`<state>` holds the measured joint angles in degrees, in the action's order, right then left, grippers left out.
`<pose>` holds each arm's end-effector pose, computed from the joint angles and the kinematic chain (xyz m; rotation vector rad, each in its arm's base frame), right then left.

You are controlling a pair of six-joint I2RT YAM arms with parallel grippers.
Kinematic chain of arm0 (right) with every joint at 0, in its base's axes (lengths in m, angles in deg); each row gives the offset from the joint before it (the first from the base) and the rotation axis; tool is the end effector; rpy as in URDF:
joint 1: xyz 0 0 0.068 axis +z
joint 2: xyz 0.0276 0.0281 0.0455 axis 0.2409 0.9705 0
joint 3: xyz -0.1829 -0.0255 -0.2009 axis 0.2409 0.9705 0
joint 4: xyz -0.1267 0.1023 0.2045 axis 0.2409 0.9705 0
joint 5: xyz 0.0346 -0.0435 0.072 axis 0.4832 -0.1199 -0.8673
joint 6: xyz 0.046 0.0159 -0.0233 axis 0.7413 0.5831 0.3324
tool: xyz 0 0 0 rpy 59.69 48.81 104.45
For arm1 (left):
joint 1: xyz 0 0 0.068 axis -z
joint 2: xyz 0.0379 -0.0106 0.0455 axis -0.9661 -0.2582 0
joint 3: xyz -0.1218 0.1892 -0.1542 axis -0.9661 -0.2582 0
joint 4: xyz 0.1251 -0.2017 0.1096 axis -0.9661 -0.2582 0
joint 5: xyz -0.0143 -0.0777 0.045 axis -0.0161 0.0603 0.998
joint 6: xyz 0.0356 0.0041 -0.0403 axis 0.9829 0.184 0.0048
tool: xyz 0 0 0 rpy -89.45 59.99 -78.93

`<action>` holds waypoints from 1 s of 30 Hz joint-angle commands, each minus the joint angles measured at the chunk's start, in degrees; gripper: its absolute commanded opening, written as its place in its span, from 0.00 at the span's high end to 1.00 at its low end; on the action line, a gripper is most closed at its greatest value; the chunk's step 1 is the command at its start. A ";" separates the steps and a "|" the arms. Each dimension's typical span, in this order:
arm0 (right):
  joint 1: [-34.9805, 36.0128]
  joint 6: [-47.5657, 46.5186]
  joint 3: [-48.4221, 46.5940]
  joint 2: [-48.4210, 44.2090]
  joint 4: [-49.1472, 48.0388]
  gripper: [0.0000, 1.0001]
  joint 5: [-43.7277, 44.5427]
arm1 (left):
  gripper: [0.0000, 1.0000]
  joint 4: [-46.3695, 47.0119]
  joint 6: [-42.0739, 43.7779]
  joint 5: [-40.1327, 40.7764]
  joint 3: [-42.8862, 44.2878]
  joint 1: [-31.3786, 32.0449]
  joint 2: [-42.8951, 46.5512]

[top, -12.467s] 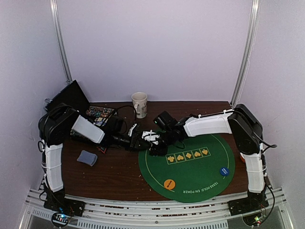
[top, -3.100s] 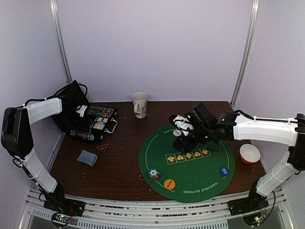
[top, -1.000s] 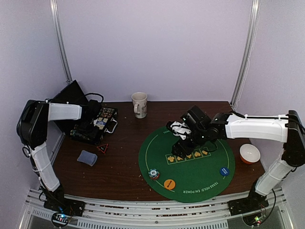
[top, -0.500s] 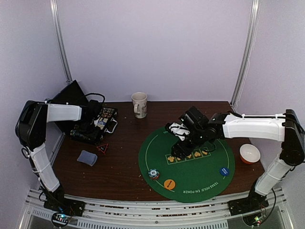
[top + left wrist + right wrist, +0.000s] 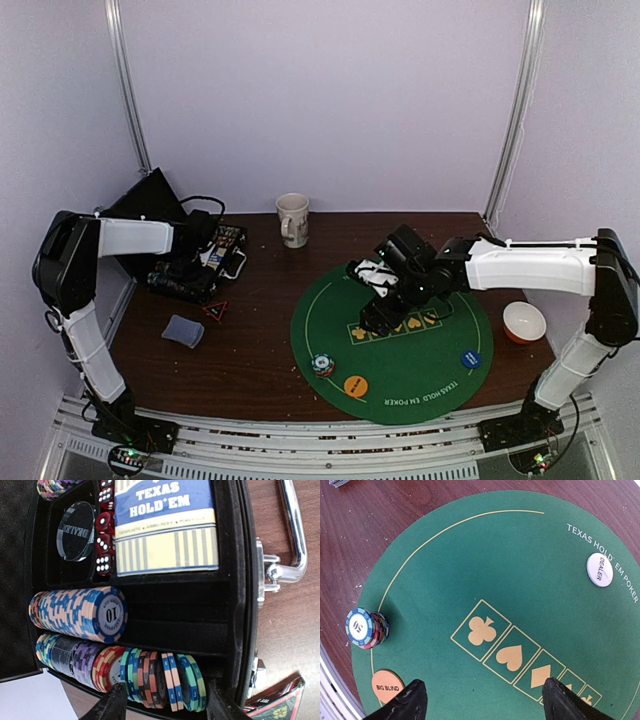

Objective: Distribute texas hold em gaming equipment
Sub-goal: Pick up the pile of poker chips from the chip case.

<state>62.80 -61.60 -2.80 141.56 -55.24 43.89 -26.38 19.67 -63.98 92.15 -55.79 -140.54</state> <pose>0.2218 0.2578 0.2326 -1.1138 2.3023 0.4243 0.3392 -0.1046 0.1702 0.2093 2.7048 0.4039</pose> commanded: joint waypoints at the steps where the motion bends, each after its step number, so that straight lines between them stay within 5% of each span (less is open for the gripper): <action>1: -0.18 -0.55 -1.69 1.16 1.85 0.18 -0.83 | 0.44 -1.08 0.00 -0.64 1.53 0.05 -0.50; 30: -0.16 -1.43 -3.18 2.52 3.65 0.18 -2.10 | 0.37 -1.76 1.10 2.27 3.89 0.02 -3.12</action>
<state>62.80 -62.63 -4.74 143.64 -53.25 42.27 -29.05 19.82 -61.16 94.79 -55.79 -142.60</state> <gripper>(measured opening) 0.822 0.651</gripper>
